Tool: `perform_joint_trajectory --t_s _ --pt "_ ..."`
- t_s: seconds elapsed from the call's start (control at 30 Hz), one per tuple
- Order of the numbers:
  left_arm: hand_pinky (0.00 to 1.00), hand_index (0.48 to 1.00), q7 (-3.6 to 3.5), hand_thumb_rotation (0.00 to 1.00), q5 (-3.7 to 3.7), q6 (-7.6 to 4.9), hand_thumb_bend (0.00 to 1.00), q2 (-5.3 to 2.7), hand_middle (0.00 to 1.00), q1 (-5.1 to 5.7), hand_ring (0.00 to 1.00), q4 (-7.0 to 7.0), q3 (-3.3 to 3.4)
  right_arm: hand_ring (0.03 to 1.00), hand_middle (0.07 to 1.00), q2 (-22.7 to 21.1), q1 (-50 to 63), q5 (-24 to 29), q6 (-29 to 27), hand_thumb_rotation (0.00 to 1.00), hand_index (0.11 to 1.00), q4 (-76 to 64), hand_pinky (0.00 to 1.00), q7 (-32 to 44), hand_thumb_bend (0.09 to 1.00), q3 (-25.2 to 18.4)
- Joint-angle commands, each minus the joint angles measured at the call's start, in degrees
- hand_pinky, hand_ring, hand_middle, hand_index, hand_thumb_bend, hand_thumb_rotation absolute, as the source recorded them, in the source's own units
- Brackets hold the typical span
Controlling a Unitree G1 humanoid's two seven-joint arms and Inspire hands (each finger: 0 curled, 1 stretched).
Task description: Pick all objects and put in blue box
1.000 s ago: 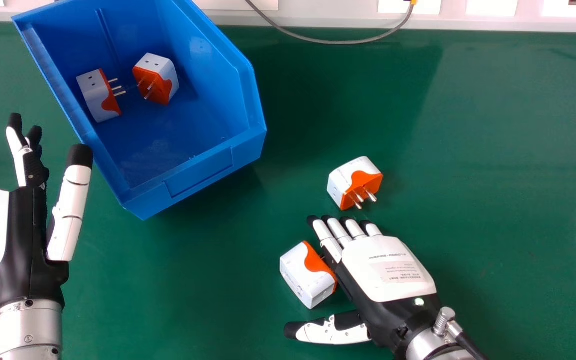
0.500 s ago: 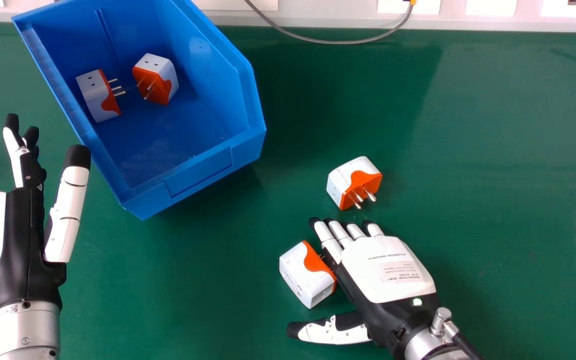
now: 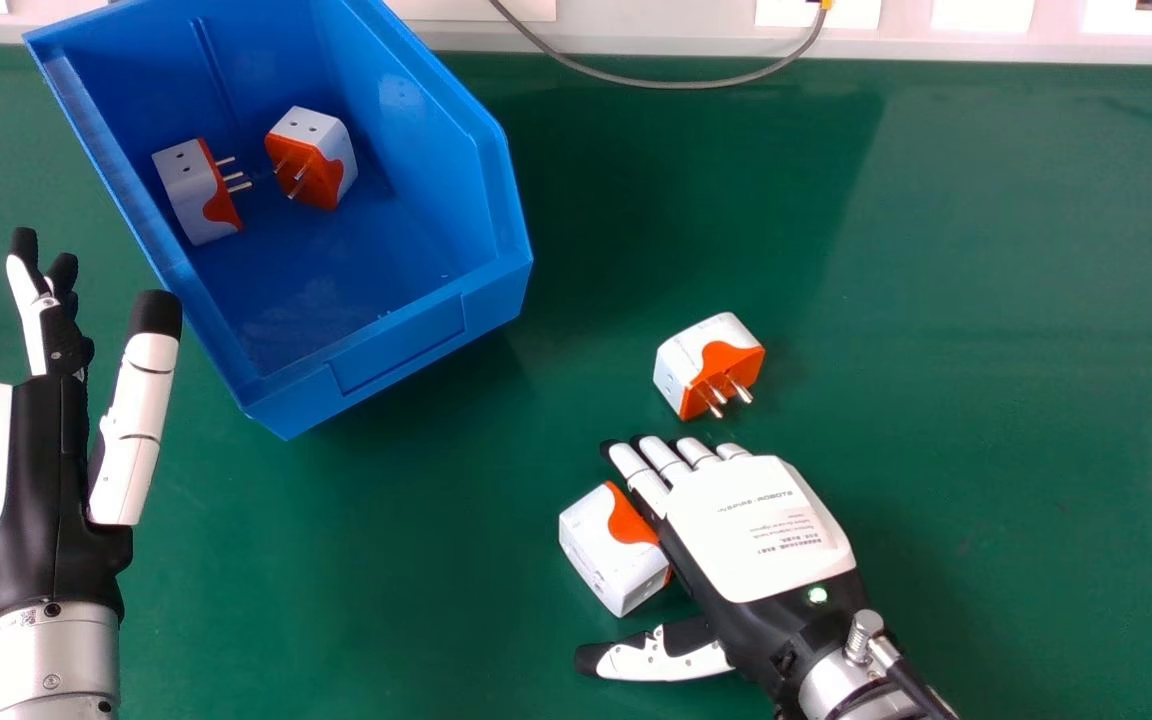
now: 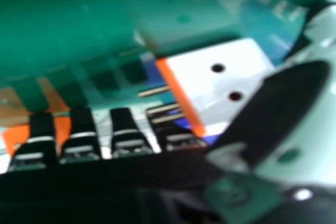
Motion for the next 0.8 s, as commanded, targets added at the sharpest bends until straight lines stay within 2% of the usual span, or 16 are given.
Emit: perform_joint_trajectory --t_s 0.0,0.07,0.13,0.23,0.43,0.5,0.57,0.77 --pt "0.96 1.000 -0.20 1.00 -0.22 -0.49 0.67 0.78 1.00 -0.05 1.00 -1.45 0.35 0.572 0.650 0.57 -0.80 -0.50 0.48 0.39 0.694 0.45 0.46 -0.18 0.669 0.25" --pt "0.96 1.000 -0.20 1.00 -0.26 -0.51 0.67 0.77 1.00 -0.10 1.00 -1.49 0.34 0.571 0.653 0.86 -1.03 0.04 0.62 0.38 0.694 0.67 0.46 -0.09 0.674 0.22" --pt "0.96 1.000 -0.23 1.00 -0.29 -0.42 0.68 0.81 1.00 -0.26 1.00 -1.49 0.35 0.559 0.657 1.19 -1.29 0.44 0.79 0.28 0.693 0.89 0.44 -0.07 0.691 0.28" --pt "0.96 1.000 -0.26 1.00 -0.30 -0.57 0.68 0.86 1.00 -0.33 1.00 -1.26 0.35 0.547 0.653 1.89 -1.94 1.01 0.89 0.21 0.691 1.81 0.42 -0.32 0.692 0.37" --pt "0.96 1.000 -0.33 1.00 -0.35 -0.71 0.68 0.89 1.00 -0.26 1.00 -1.25 0.37 0.493 0.570 2.24 -3.69 1.54 0.05 0.14 0.619 4.10 0.38 -1.61 0.678 0.60" --pt "0.96 1.000 -0.39 1.00 -0.42 -0.81 0.68 0.98 1.00 -0.34 1.00 -0.99 0.45 0.476 0.541 2.22 -4.80 2.03 -0.65 0.14 0.569 5.57 0.36 -2.30 0.618 0.65" --pt "0.96 1.000 -0.45 1.00 -0.47 -0.75 0.68 1.05 1.00 -0.34 1.00 -0.96 0.49 0.457 0.497 2.35 -5.45 2.60 -1.15 0.09 0.543 6.51 0.36 -2.62 0.584 0.55" --pt "0.96 1.000 -0.74 1.00 -0.48 -0.45 0.68 0.94 1.00 -0.37 1.00 -1.22 0.53 0.445 0.458 2.84 -6.55 4.01 -1.41 0.03 0.519 7.98 0.35 -3.19 0.542 0.52"
